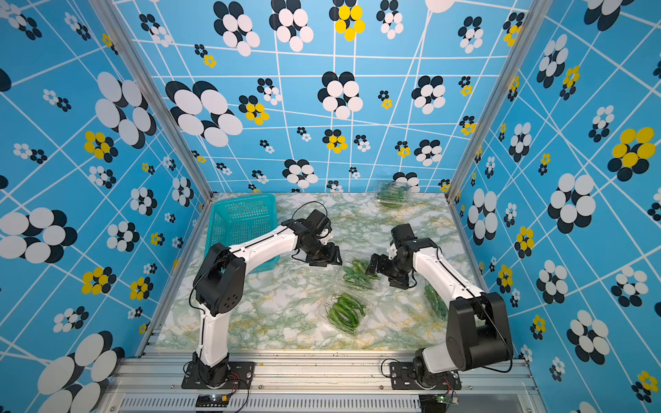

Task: Take small green peppers out of containers
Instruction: Move the packing box to the center of the board.

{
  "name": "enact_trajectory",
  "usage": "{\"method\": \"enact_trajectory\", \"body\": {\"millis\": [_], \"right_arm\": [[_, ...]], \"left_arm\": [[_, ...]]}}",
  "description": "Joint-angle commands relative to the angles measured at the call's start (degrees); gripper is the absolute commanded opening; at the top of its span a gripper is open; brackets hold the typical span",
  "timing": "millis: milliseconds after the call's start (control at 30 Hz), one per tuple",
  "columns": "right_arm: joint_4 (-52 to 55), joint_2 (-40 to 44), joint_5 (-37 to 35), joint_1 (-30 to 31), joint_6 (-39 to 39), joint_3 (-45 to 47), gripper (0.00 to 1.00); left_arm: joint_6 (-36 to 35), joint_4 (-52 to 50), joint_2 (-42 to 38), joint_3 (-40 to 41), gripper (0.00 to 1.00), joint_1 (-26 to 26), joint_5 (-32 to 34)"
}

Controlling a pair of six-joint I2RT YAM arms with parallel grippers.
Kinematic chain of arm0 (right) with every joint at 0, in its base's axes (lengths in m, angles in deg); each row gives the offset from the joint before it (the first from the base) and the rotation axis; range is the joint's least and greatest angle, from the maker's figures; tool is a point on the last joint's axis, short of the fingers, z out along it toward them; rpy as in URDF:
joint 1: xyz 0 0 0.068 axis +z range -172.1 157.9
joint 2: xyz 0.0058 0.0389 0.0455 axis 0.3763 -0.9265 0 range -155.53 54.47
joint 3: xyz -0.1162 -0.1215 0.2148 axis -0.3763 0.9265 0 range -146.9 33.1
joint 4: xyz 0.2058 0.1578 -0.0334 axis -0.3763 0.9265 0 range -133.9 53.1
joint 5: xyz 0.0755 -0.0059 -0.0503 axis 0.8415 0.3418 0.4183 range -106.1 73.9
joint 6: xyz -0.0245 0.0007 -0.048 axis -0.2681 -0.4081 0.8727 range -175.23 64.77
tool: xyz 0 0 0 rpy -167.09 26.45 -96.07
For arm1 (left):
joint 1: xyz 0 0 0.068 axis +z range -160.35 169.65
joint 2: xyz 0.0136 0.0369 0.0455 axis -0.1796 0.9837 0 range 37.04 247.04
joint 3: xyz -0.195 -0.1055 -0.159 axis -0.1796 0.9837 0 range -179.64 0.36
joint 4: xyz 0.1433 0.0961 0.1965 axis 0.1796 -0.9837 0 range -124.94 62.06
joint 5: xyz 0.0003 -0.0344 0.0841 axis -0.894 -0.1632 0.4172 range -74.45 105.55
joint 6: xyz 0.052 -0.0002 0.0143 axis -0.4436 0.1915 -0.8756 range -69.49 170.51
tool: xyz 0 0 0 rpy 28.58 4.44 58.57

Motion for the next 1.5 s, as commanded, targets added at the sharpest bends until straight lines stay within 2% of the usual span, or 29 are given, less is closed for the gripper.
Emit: {"method": "enact_trajectory", "body": {"millis": [0,167,333,500,600,633,700,867,1133,1233,1367,1433,1467], "right_arm": [[-1.08,-1.65,1.33,-0.1,-0.6,0.61,0.98],[-2.57,-4.18,2.5,-0.1,-0.74,-0.19,0.96],[-4.67,-7.28,4.57,-0.1,-1.62,-1.07,0.91],[-5.54,-8.72,5.17,-0.07,-1.84,-2.47,0.83],[-6.14,-10.09,5.91,-0.05,-2.0,-3.4,0.78],[-6.4,-10.49,6.24,-0.06,-2.21,-3.82,0.76],[-7.04,-11.74,6.94,-0.04,-2.47,-4.87,0.72],[-8.07,-16.38,7.13,-0.1,-3.04,-9.05,0.71],[-11.54,-24.96,9.09,-0.02,-6.18,-18.47,0.71],[-11.75,-28.63,10.65,-0.01,-7.36,-22.42,0.74],[-11.46,-30.82,12.5,0.16,-7.27,-25.76,0.83],[-11.23,-30.19,12.39,0.04,-5.83,-26.33,0.88],[-10.75,-29.43,11.72,0.04,-4.93,-26.4,0.91]], "left_arm": [[0.34,1.06,1.39,-3.13,0.7,-0.19,-3.87],[-1.02,-0.71,3.7,-5.7,0.67,-0.43,-5.48],[-1.22,-1.12,6.65,-8.57,0.52,-0.42,-9.26],[-1.86,-1.66,9.12,-10.7,0.44,-0.53,-11.44],[-2.81,-1.36,10.85,-11.67,0.44,-0.2,-14.05],[-2.67,-1.23,11.36,-12.16,0.4,0.05,-14.59],[-2.92,-1.46,12.54,-13.68,0.39,0.58,-15.16],[-3.95,-3.24,16.31,-20.35,0.37,3.02,-16.2],[-4.87,-8.19,26.53,-37.92,0.37,8.1,-17.42],[-3.2,-7.98,30.57,-44.69,0.44,10.47,-17.68],[-0.31,-2.96,33.06,-47.88,0.47,12.95,-18.16],[-0.26,-1.29,32.57,-47.86,0.46,13.82,-15.89],[-0.62,-0.98,32.14,-47.91,0.49,14.17,-14.44]]}}
